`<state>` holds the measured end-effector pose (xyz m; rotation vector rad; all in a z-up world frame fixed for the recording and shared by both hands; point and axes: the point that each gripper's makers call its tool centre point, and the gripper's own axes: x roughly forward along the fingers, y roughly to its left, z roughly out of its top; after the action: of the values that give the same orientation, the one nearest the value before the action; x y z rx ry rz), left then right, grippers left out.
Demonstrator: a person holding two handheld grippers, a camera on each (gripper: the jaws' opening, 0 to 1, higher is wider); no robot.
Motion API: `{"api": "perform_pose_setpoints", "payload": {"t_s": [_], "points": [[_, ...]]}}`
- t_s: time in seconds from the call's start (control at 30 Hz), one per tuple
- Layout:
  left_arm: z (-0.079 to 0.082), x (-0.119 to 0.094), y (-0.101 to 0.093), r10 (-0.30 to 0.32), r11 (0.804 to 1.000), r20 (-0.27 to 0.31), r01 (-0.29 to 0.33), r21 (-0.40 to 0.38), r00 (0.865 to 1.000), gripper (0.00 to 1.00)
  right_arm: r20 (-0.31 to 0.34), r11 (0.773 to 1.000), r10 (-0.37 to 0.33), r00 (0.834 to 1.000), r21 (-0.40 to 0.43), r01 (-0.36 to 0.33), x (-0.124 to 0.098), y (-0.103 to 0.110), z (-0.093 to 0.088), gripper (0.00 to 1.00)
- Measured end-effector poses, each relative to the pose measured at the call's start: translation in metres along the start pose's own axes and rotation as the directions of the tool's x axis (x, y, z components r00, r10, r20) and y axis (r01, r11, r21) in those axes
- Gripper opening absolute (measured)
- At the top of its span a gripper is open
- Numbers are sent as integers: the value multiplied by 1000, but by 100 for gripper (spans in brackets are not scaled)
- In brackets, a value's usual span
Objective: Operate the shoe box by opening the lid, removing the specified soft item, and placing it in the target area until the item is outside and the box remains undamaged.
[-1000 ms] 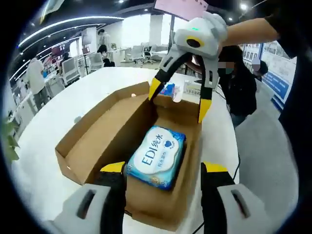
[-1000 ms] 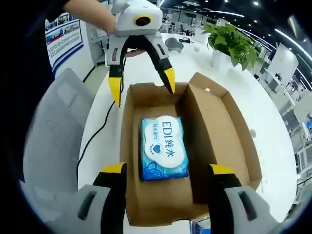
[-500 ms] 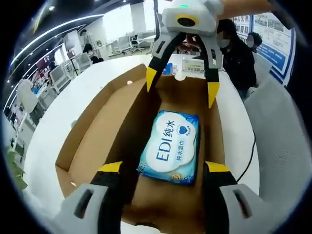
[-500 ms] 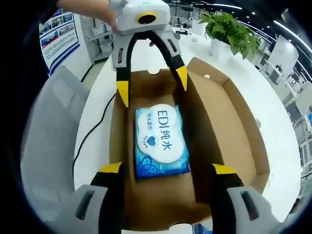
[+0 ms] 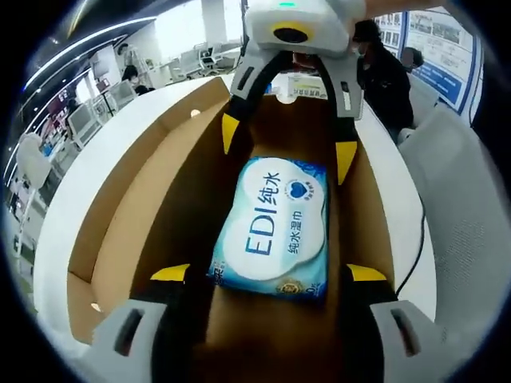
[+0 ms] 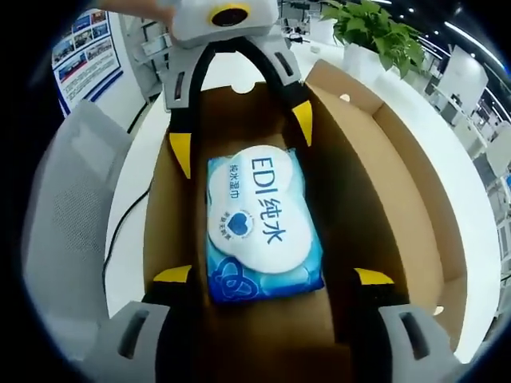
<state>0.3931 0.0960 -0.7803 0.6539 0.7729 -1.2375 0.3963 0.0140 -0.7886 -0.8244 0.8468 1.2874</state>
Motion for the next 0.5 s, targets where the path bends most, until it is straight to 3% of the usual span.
{"api": "perform_pose_setpoints", "payload": {"t_s": [0.17,0.33,0.5], "points": [[-1,11,0,-13,1000,-1,13,6,1000,78,-17,1000,15,1000,-3,-15,12,2,-4,76],[-7,18,-4,-29,998,-37,31,54,999,72,-42,1000,29,999,10,-29,22,8,-11,71],[-12,23,-2,-32,999,-32,33,38,999,75,-24,999,29,999,18,-29,24,8,-9,73]]}}
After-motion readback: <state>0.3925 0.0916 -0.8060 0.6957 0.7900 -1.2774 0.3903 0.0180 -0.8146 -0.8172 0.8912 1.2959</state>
